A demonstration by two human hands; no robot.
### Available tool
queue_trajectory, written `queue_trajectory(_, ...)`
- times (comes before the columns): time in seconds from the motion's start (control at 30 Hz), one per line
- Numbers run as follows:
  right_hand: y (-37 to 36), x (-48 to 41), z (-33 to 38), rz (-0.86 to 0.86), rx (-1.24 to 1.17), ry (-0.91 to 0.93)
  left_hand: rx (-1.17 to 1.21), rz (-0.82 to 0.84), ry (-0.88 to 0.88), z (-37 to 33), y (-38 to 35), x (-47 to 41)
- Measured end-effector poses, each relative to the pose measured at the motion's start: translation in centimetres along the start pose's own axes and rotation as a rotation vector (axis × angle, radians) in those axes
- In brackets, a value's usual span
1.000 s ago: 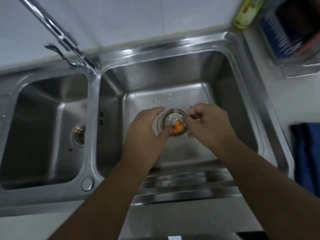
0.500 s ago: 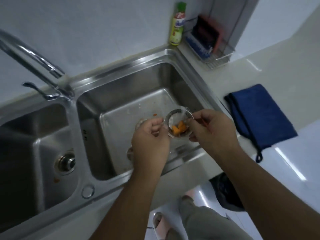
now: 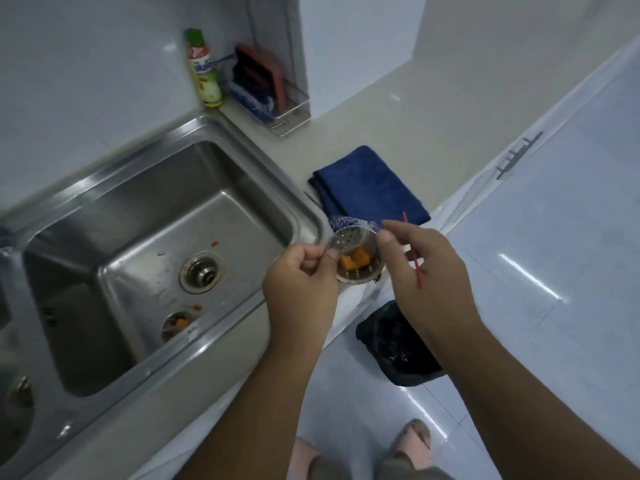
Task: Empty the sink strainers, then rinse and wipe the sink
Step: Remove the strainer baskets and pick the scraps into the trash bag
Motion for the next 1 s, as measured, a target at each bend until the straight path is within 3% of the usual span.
queue_trajectory(0.2, 6.3, 2.7, -3.4, -0.023, -0.242, -0.004, -0.039, -0.004, -0.050, -0.2, -7.1, 0.0)
queue_trajectory(0.37, 8.6, 2.0, -10.0, -0.082, -0.268, -0.091, -0.048, 0.070, -0.067, 2.4, -13.9, -0.5)
queue_trajectory(0.63, 9.0, 3.0, -17.8, -0.325, -0.224, -0.029, -0.094, 0.125, -0.068, 9.6, -20.7, -2.9)
queue_trajectory(0.83, 6.3, 3.3, -23.0, -0.225, -0.184, -0.125, -0.126, 0.163, -0.041, 13.8, -22.3, -2.7)
queue_trajectory(1.0, 4.5, 1.3, -26.1, -0.202, -0.171, -0.133, -0.177, 0.234, -0.121, 15.3, -23.1, -2.1)
Point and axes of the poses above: each hand's wrist, its own x-axis away from the middle knuckle, its own y-axis out of the back of the hand, z = x × y, the point moved 5 cm from there along -x, towards the middle knuckle, and after that the axes turned 3 degrees about z, right-handed, at the moved point
